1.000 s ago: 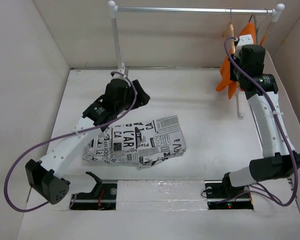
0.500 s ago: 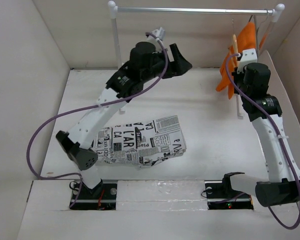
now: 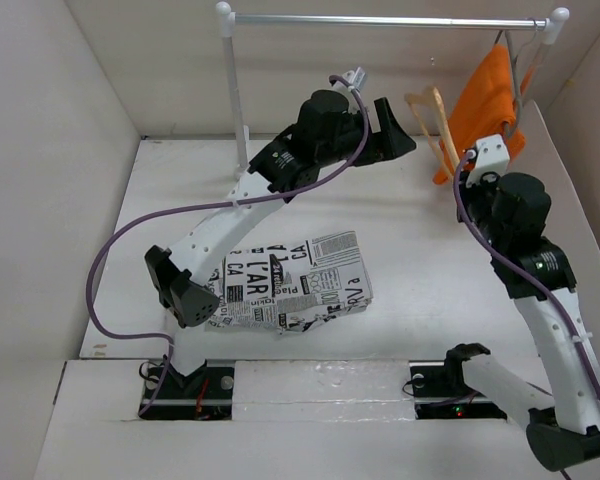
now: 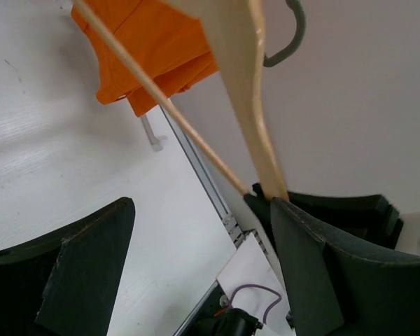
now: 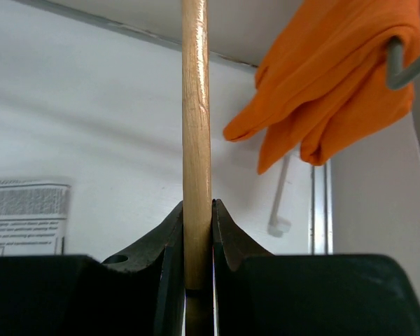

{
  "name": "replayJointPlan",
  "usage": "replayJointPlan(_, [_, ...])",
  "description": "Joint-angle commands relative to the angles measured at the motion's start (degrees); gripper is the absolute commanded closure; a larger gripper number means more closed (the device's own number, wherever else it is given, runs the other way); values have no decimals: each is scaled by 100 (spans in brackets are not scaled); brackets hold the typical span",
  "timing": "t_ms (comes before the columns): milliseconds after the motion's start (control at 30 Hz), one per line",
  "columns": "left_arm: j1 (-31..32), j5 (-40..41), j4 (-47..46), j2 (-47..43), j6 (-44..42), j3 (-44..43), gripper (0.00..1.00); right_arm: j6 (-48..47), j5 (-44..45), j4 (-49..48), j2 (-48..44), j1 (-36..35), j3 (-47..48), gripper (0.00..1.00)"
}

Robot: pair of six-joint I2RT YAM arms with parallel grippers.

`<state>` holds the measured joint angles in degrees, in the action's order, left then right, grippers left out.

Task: Place the trousers on the hanger
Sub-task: Pick up the hanger from the clothesline, then place the trousers on the hanger.

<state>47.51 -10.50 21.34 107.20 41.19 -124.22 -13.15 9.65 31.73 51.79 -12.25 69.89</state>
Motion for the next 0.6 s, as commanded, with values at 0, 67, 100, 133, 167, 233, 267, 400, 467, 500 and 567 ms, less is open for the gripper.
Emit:
replayJointPlan(0, [39, -48, -446, -50, 82, -138, 25, 233, -77, -141, -151, -312, -256, 100])
replayJointPlan(67, [39, 65, -499, -6, 82, -41, 25, 295, 19, -114, -230, -462, -370, 100])
replayJointPlan(100, [39, 92, -526, 3, 74, -23, 25, 295, 63, -123, -239, -541, -405, 100])
replayJointPlan(133, [39, 84, -587, 12, 91, 47, 25, 304, 133, -88, -240, -672, -432, 100])
replayJointPlan(167, [39, 92, -683, 55, 91, 47, 24, 347, 168, -35, -179, -743, -450, 100])
replayJointPlan(233, [39, 267, -614, 178, 91, -118, 24, 391, 265, -34, -204, -979, -502, 100])
replayJointPlan(267, [39, 320, -518, 344, 74, -189, 24, 427, 300, -78, -213, -1068, -546, 100])
replayJointPlan(400, [39, 654, -96, 767, -14, -585, 25, 453, 660, -26, -152, -1428, -573, 100])
replayJointPlan(467, [39, 865, 106, 872, -14, -699, 28, 445, 845, 0, -117, -1569, -573, 100])
replayJointPlan(500, [39, 953, 142, 882, 12, -691, 29, 445, 889, -8, -99, -1622, -581, 100])
replayJointPlan(567, [39, 1224, 212, 952, 38, -752, 34, 462, 1126, -9, -55, -1728, -599, 100])
